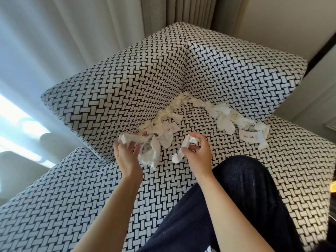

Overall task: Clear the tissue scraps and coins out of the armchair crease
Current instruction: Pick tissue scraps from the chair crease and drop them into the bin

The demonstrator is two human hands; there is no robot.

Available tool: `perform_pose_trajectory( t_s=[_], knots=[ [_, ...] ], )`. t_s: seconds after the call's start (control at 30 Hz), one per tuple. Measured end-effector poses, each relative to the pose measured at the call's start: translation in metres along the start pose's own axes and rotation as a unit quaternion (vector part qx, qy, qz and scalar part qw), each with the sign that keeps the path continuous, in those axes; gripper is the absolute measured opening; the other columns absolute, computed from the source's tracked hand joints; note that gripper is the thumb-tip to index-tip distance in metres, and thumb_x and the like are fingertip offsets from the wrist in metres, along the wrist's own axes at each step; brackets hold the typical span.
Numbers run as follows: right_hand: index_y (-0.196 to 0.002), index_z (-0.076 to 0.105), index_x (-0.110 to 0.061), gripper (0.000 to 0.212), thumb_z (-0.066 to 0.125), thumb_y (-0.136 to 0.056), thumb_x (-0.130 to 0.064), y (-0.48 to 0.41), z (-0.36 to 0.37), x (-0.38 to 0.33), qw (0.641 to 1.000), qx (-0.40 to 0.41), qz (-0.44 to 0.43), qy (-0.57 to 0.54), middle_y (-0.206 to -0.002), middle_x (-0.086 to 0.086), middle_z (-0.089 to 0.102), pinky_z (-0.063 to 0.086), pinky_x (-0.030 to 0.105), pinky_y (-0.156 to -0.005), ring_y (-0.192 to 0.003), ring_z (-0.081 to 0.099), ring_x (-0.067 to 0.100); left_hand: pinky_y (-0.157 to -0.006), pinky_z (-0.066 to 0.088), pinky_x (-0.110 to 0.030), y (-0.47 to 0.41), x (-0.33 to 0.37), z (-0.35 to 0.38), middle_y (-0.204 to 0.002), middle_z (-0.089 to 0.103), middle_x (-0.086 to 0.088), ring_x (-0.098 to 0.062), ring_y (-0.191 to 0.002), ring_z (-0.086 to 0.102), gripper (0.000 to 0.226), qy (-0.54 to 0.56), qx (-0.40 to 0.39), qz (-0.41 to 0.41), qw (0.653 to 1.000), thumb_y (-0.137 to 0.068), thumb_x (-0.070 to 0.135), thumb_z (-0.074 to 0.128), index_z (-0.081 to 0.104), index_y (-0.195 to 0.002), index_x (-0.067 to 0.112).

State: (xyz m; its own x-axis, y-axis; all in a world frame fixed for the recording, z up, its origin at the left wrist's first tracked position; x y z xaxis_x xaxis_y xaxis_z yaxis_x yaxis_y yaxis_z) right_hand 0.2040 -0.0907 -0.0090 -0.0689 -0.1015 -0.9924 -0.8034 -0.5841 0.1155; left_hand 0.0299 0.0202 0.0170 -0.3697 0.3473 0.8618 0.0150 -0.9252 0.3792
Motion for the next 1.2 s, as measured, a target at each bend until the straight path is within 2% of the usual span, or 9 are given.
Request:
perform_pose_trajectory(
  t_s=[0.17,0.27,0.4,0.57,0.77,0.87,1.0,1.1,1.2],
  knots=[
    [-0.11,0.059,-0.014,0.04,0.067,-0.078,0.008,-0.001,-0.007,-0.009,0.997,0.043,-0.063,0.026,-0.114,-0.005,0.044,0.052,0.013,-0.079,-0.099,0.059,0.013,-0.086,0.052,-0.032,0.001,0.007,0.016,-0.099,0.059,-0.006,-0.017,-0.096,0.061,0.013,-0.027,-0.049,-0.015,0.998,-0.099,0.016,0.041,0.051,-0.092,0.021],
    [-0.107,0.062,-0.017,0.034,0.068,-0.08,0.003,-0.002,-0.016,-0.019,0.994,0.066,-0.079,0.035,-0.11,-0.006,0.053,0.051,0.013,-0.076,-0.095,0.06,0.012,-0.082,0.054,-0.033,0.005,0.006,0.033,-0.097,0.067,-0.005,-0.018,-0.09,0.064,0.017,-0.069,-0.082,-0.038,0.994,-0.098,0.021,0.046,0.059,-0.1,0.01],
    [-0.102,0.065,-0.022,0.028,0.069,-0.082,-0.003,-0.001,-0.04,-0.04,0.992,0.079,-0.092,0.023,-0.103,-0.006,0.066,0.052,0.018,-0.078,-0.092,0.064,0.011,-0.092,0.052,-0.04,0.021,0.007,0.07,-0.104,0.067,-0.006,-0.022,-0.101,0.067,0.017,-0.005,-0.142,-0.072,0.987,-0.1,0.02,0.045,0.056,-0.104,0.007],
    [-0.098,0.067,-0.024,0.018,0.067,-0.085,-0.011,0.004,-0.095,-0.077,0.984,0.11,-0.133,0.048,-0.097,-0.019,0.066,0.047,0.012,-0.081,-0.091,0.059,-0.009,-0.089,0.054,-0.035,0.058,0.0,0.123,-0.11,0.067,-0.007,-0.019,-0.101,0.067,0.023,-0.01,-0.216,-0.09,0.972,-0.099,0.018,0.046,0.056,-0.114,0.005],
    [-0.097,0.069,-0.014,0.011,0.065,-0.087,-0.013,0.019,-0.177,-0.084,0.97,0.212,-0.118,0.031,-0.094,-0.008,0.068,0.052,0.022,-0.081,-0.09,0.063,0.005,-0.078,0.054,-0.025,0.094,-0.029,0.166,-0.094,0.069,0.002,-0.011,-0.087,0.067,0.01,-0.177,-0.304,-0.02,0.936,-0.094,0.024,0.055,0.062,-0.098,0.017],
    [-0.099,0.069,-0.014,0.013,0.064,-0.088,-0.012,0.026,-0.194,-0.08,0.966,0.23,-0.109,0.044,-0.098,-0.008,0.068,0.051,0.025,-0.086,-0.094,0.062,0.004,-0.063,0.044,-0.021,0.08,-0.055,0.158,-0.076,0.06,0.004,-0.01,-0.067,0.054,0.014,-0.394,-0.306,0.093,0.862,-0.091,0.027,0.058,0.06,-0.078,0.023],
    [-0.099,0.069,-0.014,0.012,0.063,-0.088,-0.014,0.027,-0.19,-0.078,0.97,0.211,-0.109,0.053,-0.096,-0.008,0.068,0.049,0.018,-0.076,-0.079,0.058,-0.007,-0.055,0.042,-0.023,0.046,-0.096,0.121,-0.066,0.049,0.01,-0.008,-0.055,0.044,0.013,-0.587,-0.31,0.092,0.742,-0.087,0.022,0.063,0.061,-0.075,0.019],
    [-0.095,0.069,-0.015,0.01,0.063,-0.088,-0.011,0.025,-0.181,-0.08,0.973,0.196,-0.115,0.034,-0.091,-0.011,0.067,0.047,0.011,-0.072,-0.079,0.058,-0.008,-0.078,0.051,-0.031,0.029,-0.119,0.103,-0.073,0.049,0.012,-0.013,-0.072,0.053,0.02,-0.719,-0.36,0.115,0.583,-0.087,0.026,0.062,0.061,-0.068,0.018],
    [-0.094,0.068,-0.017,0.01,0.063,-0.087,-0.011,0.022,-0.174,-0.081,0.975,0.185,-0.119,0.028,-0.092,-0.014,0.066,0.045,0.007,-0.072,-0.081,0.057,-0.012,-0.089,0.043,-0.025,0.014,-0.124,0.094,-0.116,0.058,0.003,-0.015,-0.107,0.056,0.017,-0.762,-0.34,0.151,0.53,-0.083,0.029,0.067,0.07,-0.093,0.015]
  ],
)
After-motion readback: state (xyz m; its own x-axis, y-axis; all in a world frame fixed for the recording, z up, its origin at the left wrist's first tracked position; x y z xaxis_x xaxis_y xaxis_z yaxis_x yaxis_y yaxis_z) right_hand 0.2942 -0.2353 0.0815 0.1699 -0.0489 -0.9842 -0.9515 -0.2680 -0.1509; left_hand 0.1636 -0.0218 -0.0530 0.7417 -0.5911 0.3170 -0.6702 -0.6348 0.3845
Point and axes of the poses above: each hand's wrist, its own y-axis away from the middle knuckle, its own z-axis out of the palm, x = y × z, the point moved 6 cm from there along -y, towards the middle knuckle
